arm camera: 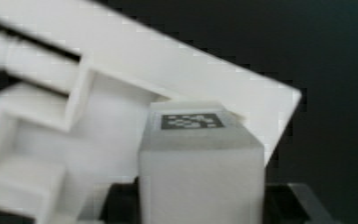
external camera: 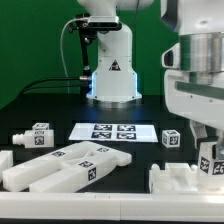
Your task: Assemble chair
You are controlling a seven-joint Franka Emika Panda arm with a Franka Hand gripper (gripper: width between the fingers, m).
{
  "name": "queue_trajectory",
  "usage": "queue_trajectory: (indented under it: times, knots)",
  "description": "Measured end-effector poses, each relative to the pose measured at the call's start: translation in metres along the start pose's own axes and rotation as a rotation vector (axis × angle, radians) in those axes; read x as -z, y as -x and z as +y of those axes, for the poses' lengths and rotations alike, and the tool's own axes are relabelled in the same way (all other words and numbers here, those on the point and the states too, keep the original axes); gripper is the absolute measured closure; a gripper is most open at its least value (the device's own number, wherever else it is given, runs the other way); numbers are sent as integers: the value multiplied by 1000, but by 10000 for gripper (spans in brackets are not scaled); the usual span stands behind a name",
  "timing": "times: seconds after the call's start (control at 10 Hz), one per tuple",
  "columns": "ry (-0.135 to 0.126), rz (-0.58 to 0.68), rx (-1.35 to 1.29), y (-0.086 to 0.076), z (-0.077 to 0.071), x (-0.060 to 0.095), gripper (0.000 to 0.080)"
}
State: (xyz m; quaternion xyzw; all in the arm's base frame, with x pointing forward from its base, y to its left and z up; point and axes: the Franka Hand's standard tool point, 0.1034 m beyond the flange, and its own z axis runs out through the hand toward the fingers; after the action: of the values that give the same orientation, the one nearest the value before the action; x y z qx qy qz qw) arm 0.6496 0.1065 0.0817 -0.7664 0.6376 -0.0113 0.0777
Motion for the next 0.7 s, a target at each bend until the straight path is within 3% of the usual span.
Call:
queue_trajectory:
  times: [0.2, 0.4, 0.5, 0.7]
  knots:
    - [-13, -3, 20, -1, -1, -1, 515]
    - [13, 23, 182, 10, 0, -1, 277]
    - [26, 48, 464, 11, -1, -1, 190]
    - [52, 40, 769, 15, 1, -2, 158]
